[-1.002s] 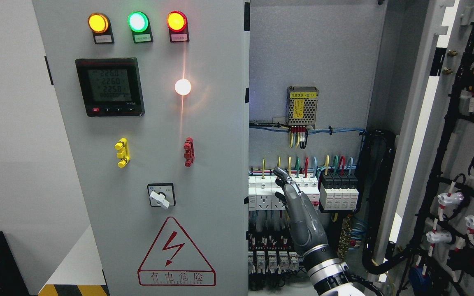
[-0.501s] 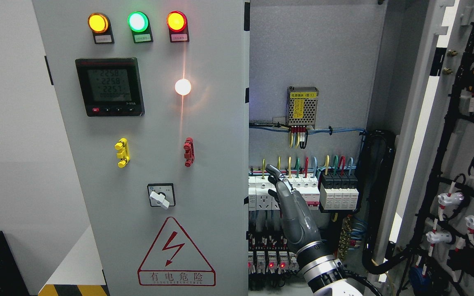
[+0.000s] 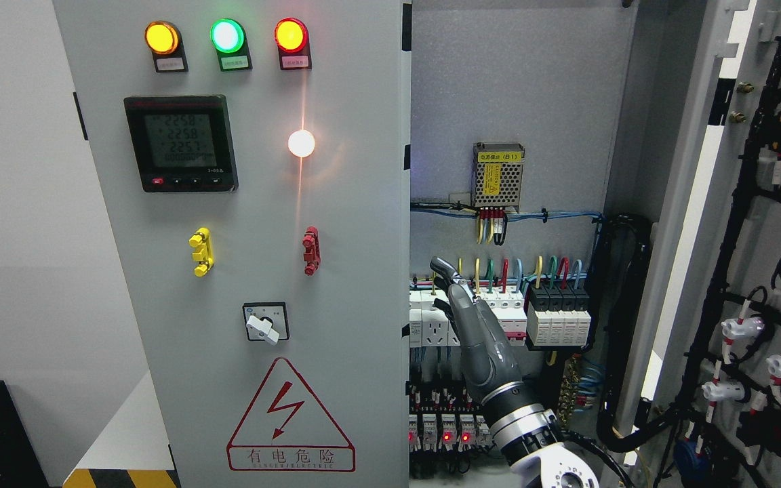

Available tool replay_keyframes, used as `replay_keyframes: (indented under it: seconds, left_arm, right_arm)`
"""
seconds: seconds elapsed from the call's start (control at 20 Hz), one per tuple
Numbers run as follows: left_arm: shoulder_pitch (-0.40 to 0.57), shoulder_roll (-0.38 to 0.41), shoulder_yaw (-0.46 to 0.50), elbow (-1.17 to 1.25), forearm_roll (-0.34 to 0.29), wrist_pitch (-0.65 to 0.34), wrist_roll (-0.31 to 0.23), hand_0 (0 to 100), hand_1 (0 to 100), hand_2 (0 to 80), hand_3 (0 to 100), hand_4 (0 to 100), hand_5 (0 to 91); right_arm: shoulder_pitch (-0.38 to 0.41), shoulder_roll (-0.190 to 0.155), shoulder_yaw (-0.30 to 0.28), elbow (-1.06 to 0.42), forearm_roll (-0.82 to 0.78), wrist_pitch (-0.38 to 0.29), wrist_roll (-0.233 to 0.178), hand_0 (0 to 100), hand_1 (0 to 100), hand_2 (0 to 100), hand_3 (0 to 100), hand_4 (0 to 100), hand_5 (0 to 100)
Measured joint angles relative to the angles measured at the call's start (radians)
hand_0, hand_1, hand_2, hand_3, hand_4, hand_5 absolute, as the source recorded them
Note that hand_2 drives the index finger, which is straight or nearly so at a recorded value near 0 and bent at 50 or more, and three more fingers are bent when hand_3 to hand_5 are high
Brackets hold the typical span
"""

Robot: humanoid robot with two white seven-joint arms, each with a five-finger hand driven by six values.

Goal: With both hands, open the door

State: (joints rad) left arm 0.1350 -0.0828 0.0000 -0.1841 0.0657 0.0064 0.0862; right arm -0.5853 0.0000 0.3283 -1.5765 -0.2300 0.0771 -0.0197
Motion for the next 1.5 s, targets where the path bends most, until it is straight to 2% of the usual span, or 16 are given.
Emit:
replay_keyframes:
  seconds: [0.55,1.0,1.3,1.5]
  left_arm:
    - [0.000,0.000,0.000,0.000,0.000,0.000,0.000,0,0,0.0,0,0,0.0]
    - [0.000,0.000,0.000,0.000,0.000,0.000,0.000,0,0,0.0,0,0,0.0]
    - [0.000,0.000,0.000,0.000,0.000,0.000,0.000,0,0,0.0,0,0,0.0]
    - [0.000,0.000,0.000,0.000,0.000,0.000,0.000,0,0,0.0,0,0,0.0]
  right_arm:
    - [-0.056,0.000,0.004,0.055,-0.027,0.005,-0.004,19,0,0,0,0,0]
    - [-0.075,0.000,0.002,0.094,-0.087,0.042,-0.004,19,0,0,0,0,0]
    - [-0.080,0.000,-0.004,0.108,-0.101,0.045,0.065,19,0,0,0,0,0]
    - [-0.082,0.000,-0.013,0.115,-0.105,0.045,0.080,19,0,0,0,0,0]
